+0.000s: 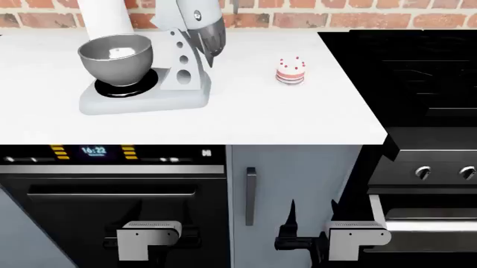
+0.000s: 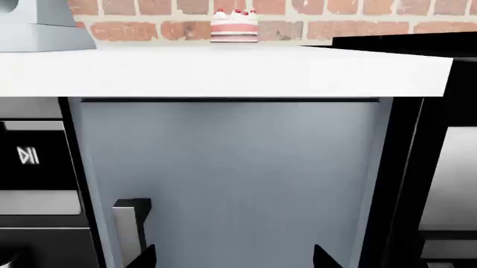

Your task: Place the cake in the stand mixer bowl.

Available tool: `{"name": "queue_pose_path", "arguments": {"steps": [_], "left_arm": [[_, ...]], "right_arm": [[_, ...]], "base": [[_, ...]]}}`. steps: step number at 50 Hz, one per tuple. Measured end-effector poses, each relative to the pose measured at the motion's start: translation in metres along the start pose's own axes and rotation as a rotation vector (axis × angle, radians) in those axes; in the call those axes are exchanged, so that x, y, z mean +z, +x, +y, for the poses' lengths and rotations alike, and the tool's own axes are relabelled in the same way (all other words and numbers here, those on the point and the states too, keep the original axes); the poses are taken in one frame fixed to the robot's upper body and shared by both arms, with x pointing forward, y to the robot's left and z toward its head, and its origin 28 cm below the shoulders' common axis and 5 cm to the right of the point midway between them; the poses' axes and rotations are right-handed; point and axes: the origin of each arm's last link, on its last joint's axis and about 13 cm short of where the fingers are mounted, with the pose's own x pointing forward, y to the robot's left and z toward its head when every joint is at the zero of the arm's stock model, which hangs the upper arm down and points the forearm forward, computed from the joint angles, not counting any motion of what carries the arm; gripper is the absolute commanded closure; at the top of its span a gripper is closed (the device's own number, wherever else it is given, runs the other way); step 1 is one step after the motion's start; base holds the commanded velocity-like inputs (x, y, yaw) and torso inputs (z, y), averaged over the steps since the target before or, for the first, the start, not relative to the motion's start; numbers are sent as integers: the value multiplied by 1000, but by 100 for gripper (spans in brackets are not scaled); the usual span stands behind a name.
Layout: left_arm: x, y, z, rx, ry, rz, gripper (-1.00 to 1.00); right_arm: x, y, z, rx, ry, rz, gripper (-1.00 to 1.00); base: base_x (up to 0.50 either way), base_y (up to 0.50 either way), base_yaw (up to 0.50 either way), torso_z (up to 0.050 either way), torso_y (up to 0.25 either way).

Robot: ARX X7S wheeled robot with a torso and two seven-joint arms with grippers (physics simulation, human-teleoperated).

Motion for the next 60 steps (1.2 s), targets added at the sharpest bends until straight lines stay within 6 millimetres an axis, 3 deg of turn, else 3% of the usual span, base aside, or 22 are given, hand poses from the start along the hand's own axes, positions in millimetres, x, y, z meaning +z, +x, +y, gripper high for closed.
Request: {"name": "queue_pose_path", "arguments": {"steps": [6,14,24,30,36,48,54,60], "left_arm": [[2,1,1,2,-2,-2,-100],[24,7,9,8,-26,-35,-100],[78,17,26,8,-51,-81,-100],[108,13,34,7,-43,-138,-100],[127,7,40,9,-38,-179,-100],[166,-10,53,44,-59,-291,-100],[197,-22,74,148,-65,-396,-100],[216,-38,96,272,-51,-473,-100]], "right_arm": [[0,0,-1,-9,-12,13,-100],[16,-1,-12,-28,-24,34,-100],[73,-2,-27,-34,-42,2,-100],[110,-6,-31,-25,-52,-46,-100],[133,-12,-33,-18,-74,-83,-100],[153,-16,-34,-16,-108,-119,-100],[160,-16,-33,-14,-119,-131,-100],[164,-14,-30,1,-130,-141,-100]], "base": [[0,0,0,0,0],[0,0,0,0,0],[0,0,0,0,0],[0,0,0,0,0],[0,0,0,0,0],[0,0,0,0,0],[0,0,0,0,0],[0,0,0,0,0]]}}
